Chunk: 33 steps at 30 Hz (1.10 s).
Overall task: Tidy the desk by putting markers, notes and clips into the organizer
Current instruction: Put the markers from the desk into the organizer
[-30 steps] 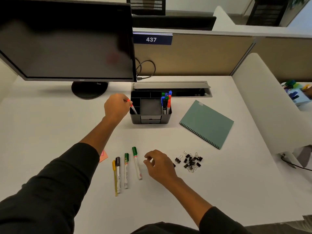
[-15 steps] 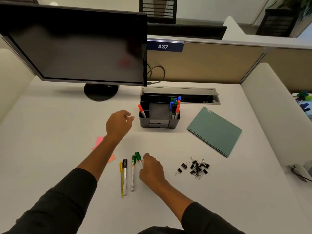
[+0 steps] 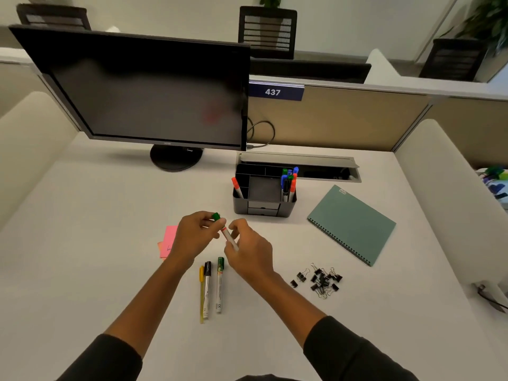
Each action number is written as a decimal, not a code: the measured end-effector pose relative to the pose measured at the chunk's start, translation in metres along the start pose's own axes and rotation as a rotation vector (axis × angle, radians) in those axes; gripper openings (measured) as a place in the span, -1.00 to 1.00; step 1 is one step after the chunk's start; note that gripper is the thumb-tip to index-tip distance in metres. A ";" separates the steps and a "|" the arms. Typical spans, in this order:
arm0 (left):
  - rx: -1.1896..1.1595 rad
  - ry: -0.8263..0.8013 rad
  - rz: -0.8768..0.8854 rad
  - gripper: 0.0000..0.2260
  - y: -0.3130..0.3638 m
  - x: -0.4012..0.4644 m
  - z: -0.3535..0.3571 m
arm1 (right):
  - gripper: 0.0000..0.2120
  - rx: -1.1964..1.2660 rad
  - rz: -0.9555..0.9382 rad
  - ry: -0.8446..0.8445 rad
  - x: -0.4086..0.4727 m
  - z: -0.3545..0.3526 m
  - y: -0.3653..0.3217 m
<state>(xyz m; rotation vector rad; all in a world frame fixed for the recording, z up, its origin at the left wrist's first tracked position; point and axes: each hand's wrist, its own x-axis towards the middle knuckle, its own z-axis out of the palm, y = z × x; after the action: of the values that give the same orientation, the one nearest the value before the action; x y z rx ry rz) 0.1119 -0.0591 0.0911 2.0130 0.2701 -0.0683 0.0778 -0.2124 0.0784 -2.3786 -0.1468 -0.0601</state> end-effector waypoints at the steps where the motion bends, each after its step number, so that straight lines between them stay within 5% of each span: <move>1: -0.017 0.017 0.015 -0.77 0.006 0.001 -0.002 | -0.70 0.000 -0.014 0.011 0.003 -0.002 -0.002; 7: -0.126 0.177 0.178 -0.75 0.039 0.017 -0.014 | -0.45 0.045 -0.028 0.137 0.013 -0.018 -0.001; 15: -0.096 0.303 0.324 -0.71 0.066 0.073 0.007 | -0.60 0.035 -0.009 0.158 -0.010 -0.029 0.031; 27: 0.332 0.187 0.243 -0.73 0.036 0.110 0.044 | -0.67 0.057 0.176 -0.285 -0.043 0.018 0.043; 33: 0.483 0.132 0.208 -0.71 0.025 0.116 0.047 | -0.66 -0.006 0.246 -0.365 -0.028 0.052 0.020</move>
<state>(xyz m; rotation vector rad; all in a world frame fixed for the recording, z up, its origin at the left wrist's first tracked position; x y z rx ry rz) 0.2333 -0.0928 0.0733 2.5201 0.1320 0.1452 0.0528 -0.1937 0.0244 -2.3747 -0.0249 0.4921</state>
